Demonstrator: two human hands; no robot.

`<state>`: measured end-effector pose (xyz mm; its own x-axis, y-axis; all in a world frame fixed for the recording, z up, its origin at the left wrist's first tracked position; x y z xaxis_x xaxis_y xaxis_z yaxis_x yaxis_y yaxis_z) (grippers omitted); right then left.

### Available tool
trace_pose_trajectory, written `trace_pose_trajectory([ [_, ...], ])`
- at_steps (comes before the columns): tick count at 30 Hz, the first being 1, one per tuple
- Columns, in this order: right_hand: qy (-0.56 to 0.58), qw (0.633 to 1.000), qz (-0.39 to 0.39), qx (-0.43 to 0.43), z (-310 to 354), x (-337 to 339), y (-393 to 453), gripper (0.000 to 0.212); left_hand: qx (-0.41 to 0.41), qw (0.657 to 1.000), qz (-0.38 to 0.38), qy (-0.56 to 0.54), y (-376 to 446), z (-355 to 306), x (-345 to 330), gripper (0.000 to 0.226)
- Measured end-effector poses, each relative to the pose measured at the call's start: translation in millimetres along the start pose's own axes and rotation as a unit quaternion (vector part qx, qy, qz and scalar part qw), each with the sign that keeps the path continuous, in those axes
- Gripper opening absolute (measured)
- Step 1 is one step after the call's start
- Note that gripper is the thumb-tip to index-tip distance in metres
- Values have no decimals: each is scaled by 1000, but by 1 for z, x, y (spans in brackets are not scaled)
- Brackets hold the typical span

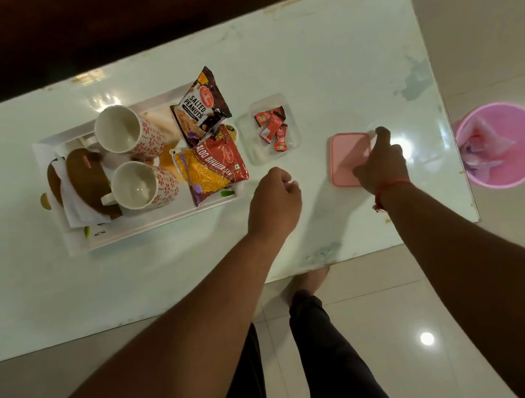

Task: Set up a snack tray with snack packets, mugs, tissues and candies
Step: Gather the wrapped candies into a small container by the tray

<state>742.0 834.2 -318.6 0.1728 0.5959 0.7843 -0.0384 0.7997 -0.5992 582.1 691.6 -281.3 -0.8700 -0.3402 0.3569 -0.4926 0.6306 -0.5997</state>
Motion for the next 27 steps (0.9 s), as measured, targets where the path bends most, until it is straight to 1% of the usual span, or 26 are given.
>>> trace_pose_trajectory([
  [2, 26, 1000, 7, -3, 6, -2, -2, 58, -13, 997, 50, 52, 1, -4, -14, 33],
  [3, 33, 999, 8, 0, 9, -3, -5, 51, -6, 995, 78, 60, 2, -6, -23, 40],
  [5, 32, 999, 9, 10, 18, -7, -13, 40, 38, 991, 117, 44, 4, -7, -38, 46],
  [6, 25, 1000, 8, 15, 23, -10, -19, 37, 67, 990, 119, 21, 7, -7, -44, 46],
  [8, 27, 999, 14, 14, 28, -19, -27, 36, 110, 990, 92, -20, 9, -9, -49, 44],
  [10, 74, 996, 41, -6, 30, -26, -36, 37, 123, 990, 64, -27, 10, -11, -48, 43],
  [12, 126, 991, 46, 2, 30, -26, -45, 31, 129, 988, 68, -49, 6, -14, -45, 44],
  [13, 135, 990, 26, 29, 33, -23, -51, 25, 133, 985, 80, -80, 2, -18, -44, 43],
  [14, 126, 990, -11, 66, 37, -16, -58, 21, 135, 979, 92, -126, -1, -22, -44, 42],
  [16, 88, 980, -88, 156, 49, -4, -75, 22, 119, 966, 83, -215, -5, -32, -39, 42],
  [18, 32, 961, -118, 247, 63, 1, -91, 32, 106, 955, 44, -273, -4, -41, -31, 44],
  [20, -15, 949, -120, 293, 71, 5, -97, 39, 108, 950, -11, -292, 5, -42, -18, 40],
  [21, -9, 947, -119, 298, 72, 10, -95, 38, 109, 949, -29, -296, 11, -43, -11, 38],
  [22, 28, 950, -108, 292, 73, 16, -89, 35, 109, 948, -37, -295, 15, -44, -6, 38],
  [24, 145, 957, -43, 248, 75, 24, -71, 27, 99, 960, -41, -259, 24, -50, 5, 38],
  [25, 183, 958, -16, 221, 77, 25, -61, 22, 90, 966, -40, -241, 28, -54, 8, 39],
  [27, 214, 960, -26, 176, 83, 29, -43, 14, 61, 976, -54, -200, 34, -64, 15, 40],
])
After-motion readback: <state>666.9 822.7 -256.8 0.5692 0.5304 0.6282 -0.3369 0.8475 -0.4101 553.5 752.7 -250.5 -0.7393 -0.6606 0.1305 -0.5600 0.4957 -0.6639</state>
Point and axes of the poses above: each hand's wrist, its own y-axis towards the middle knuckle, its own x-axis out of the back of the hand, z = x × y, the point moved 4 cm from there along y, towards the middle knuckle, and after that the axes turned 13 degrees about -y, right-handed, at the moved point
